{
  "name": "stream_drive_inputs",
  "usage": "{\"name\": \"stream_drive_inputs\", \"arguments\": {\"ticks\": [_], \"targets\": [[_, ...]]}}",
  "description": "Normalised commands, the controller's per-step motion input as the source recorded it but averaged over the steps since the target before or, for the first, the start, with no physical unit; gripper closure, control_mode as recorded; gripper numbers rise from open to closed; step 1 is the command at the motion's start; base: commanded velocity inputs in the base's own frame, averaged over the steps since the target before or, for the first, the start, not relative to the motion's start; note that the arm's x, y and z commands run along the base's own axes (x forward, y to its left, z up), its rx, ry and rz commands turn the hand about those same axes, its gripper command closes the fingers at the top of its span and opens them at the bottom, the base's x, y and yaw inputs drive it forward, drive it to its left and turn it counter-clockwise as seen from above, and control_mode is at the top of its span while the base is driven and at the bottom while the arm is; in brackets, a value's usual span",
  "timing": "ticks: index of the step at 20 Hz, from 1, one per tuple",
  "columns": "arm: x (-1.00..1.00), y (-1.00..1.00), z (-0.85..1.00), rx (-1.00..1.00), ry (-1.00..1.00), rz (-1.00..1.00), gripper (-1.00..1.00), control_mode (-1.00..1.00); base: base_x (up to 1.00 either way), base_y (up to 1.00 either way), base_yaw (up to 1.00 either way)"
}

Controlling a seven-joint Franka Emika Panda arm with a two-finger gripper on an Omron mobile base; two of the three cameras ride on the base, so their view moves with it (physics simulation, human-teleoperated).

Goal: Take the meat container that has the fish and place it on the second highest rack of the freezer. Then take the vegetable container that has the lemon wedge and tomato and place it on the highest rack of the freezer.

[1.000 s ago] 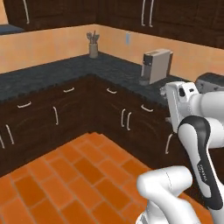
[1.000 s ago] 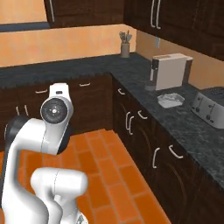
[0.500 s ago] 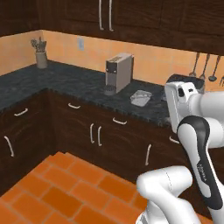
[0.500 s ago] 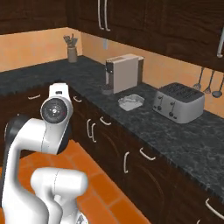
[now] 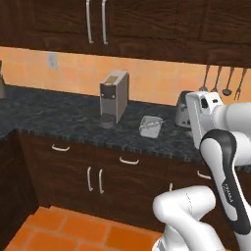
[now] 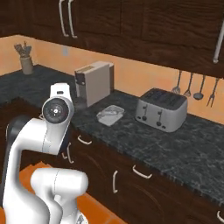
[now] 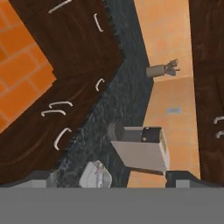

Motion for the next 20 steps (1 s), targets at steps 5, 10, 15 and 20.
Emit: {"name": "stream_drive_inputs", "arguments": {"ticks": [5,10,15,20], "targets": [[0.0,0.0,0.0,0.0,0.0,0.0,-1.0,1.0,0.59,0.37,-0.38],[0.0,0.0,0.0,0.0,0.0,0.0,-1.0,1.0,0.6,0.34,-0.42],[0.0,0.0,0.0,0.0,0.0,0.0,-1.0,1.0,0.56,0.37,-0.43],[0.0,0.0,0.0,0.0,0.0,0.0,-1.0,1.0,0.14,0.47,-0.39]]}}
